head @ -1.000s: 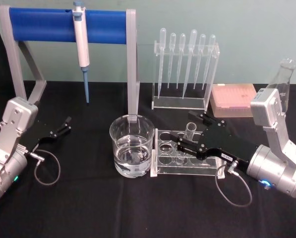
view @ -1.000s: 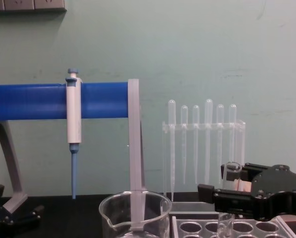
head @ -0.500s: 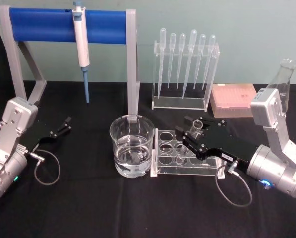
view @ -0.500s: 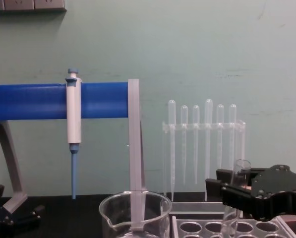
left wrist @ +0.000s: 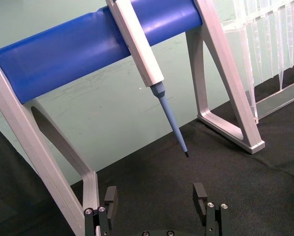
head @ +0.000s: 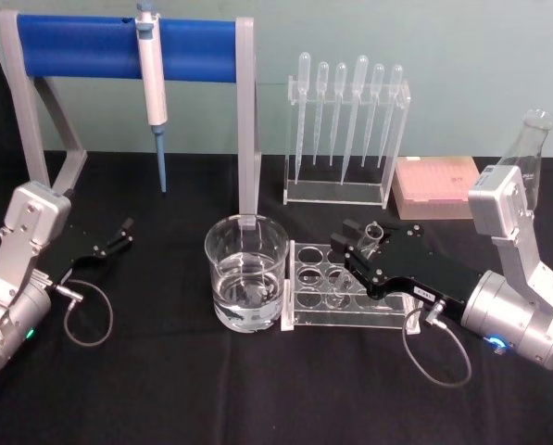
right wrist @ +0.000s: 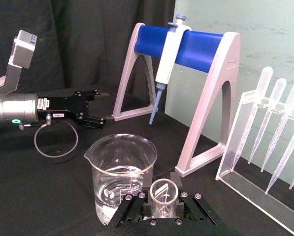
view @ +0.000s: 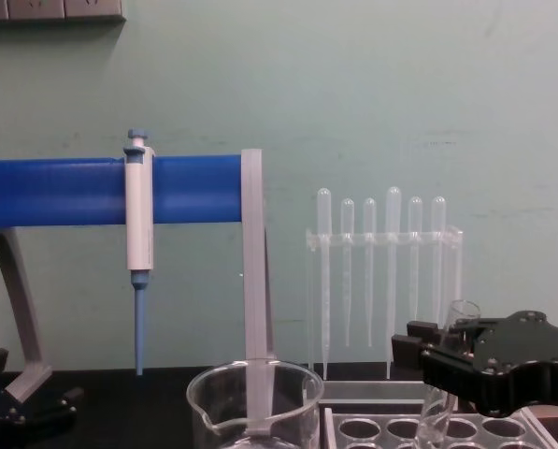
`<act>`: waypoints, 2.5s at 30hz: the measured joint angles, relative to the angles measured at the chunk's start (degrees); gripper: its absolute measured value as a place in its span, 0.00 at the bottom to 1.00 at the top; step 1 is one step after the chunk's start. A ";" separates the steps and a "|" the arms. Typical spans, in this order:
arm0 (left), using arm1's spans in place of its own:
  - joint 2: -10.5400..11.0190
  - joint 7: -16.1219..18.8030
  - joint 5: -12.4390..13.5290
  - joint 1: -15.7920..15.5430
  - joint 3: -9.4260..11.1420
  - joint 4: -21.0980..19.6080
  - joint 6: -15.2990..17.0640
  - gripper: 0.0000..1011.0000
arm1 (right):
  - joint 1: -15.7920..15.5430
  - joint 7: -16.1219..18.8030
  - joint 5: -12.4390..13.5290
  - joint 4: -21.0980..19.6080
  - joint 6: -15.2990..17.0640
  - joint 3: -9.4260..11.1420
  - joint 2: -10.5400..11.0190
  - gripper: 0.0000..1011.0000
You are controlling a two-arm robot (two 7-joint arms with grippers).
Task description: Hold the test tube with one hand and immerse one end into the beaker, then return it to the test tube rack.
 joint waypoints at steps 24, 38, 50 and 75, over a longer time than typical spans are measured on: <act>0.00 0.00 0.00 0.00 0.00 0.00 0.00 0.99 | 10.05 6.10 4.62 -0.40 10.41 -2.25 2.92 0.22; 0.00 0.00 0.00 0.00 0.00 0.00 0.00 0.99 | 14.45 8.02 8.63 -1.69 14.55 -3.11 5.08 0.22; 0.00 0.00 0.00 0.00 0.00 0.00 0.00 0.99 | 17.78 8.39 10.62 -2.35 17.07 -4.63 6.39 0.22; 0.00 0.00 0.00 0.00 0.00 0.00 0.00 0.99 | 19.82 8.06 11.97 -2.46 17.83 -5.86 7.02 0.22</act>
